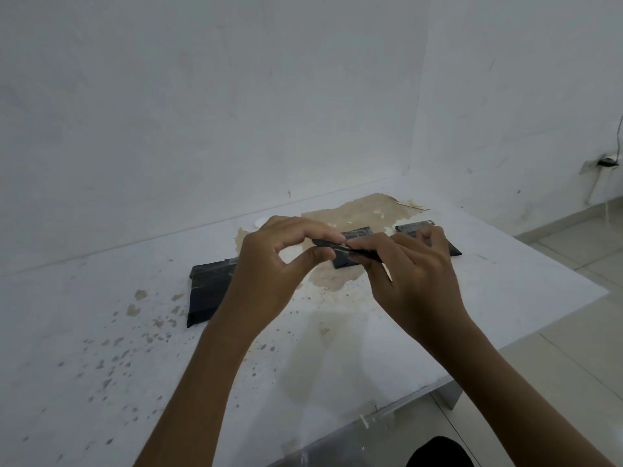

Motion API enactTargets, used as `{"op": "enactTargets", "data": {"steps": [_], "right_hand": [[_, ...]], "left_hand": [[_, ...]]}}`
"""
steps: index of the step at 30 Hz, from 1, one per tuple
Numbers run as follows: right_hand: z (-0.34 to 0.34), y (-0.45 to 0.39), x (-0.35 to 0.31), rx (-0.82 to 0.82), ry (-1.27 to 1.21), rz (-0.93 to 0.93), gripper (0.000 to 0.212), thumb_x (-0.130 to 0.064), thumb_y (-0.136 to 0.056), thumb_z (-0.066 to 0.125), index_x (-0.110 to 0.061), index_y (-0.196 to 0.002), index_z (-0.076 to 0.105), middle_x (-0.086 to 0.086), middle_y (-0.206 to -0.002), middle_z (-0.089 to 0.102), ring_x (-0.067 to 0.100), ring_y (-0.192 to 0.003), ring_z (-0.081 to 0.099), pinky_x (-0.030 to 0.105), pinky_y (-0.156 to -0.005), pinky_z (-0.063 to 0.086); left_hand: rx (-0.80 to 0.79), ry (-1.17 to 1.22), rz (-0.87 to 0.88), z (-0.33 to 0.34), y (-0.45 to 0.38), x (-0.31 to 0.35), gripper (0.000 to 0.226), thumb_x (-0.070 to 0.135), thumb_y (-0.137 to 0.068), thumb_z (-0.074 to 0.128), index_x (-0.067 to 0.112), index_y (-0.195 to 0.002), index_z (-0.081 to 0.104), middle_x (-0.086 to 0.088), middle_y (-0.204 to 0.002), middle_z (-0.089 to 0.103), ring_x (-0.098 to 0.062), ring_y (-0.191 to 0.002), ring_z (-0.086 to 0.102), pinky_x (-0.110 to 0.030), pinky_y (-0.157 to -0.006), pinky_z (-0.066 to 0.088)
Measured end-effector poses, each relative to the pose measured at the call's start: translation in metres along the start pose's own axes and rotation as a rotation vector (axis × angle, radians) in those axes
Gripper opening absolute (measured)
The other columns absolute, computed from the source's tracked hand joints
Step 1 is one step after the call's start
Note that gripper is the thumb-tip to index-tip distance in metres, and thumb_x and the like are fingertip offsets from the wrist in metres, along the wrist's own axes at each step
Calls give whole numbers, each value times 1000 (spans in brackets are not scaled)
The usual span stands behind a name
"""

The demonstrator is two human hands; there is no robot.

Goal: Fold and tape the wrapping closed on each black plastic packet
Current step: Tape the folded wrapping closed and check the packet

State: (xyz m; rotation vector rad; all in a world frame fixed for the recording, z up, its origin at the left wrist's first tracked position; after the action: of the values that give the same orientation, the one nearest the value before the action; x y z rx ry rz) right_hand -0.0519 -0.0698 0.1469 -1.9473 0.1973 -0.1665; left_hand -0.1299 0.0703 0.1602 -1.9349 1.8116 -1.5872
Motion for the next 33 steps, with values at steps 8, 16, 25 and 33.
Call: {"op": "enactTargets", "data": {"steps": [8,16,25,33], "right_hand": [[9,8,17,-40,-314,279,10,-14,-85,75,-11,-92,68,-13,-77,69,8,-64,59,32,-50,47],[58,71,63,-29,-1010,1263,25,-27,-93,69,-10,-106,56,10,-90,77,26,-94,73,49,-92,57],[89,82,70,-269,-777,1224,48,-48,-100,52,-3,-92,66,12,-84,69,22,-79,65,32,-69,51],[126,125,78,-675,-171,959,50,-45,-102,45,-16,-144,49,3,-139,57,28,-128,44,39,-104,33]], "left_hand": [[35,-150,12,-3,-13,-11,21,63,-81,70,54,-100,66,20,-96,69,-6,-104,61,-22,-85,49],[144,149,-695,24,21,-79,64,67,-91,56,31,-144,48,16,-129,62,-2,-109,61,-27,-93,50],[335,343,-731,64,41,-106,35,41,-104,54,13,-94,72,6,-90,73,-10,-88,68,-31,-85,53],[223,-327,-811,81,64,-149,45,43,-107,39,15,-93,71,2,-80,62,-25,-105,54,-33,-66,38]]}}
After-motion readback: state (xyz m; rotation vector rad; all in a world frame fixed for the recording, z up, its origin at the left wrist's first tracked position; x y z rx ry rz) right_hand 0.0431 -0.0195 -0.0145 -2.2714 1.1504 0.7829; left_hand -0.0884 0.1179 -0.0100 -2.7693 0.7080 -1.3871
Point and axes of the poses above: each hand's wrist, its own y-axis away from the middle knuckle, its own z-axis out of the palm, x = y × z, the point moved 9 cm from there along -y, towards the middle knuckle
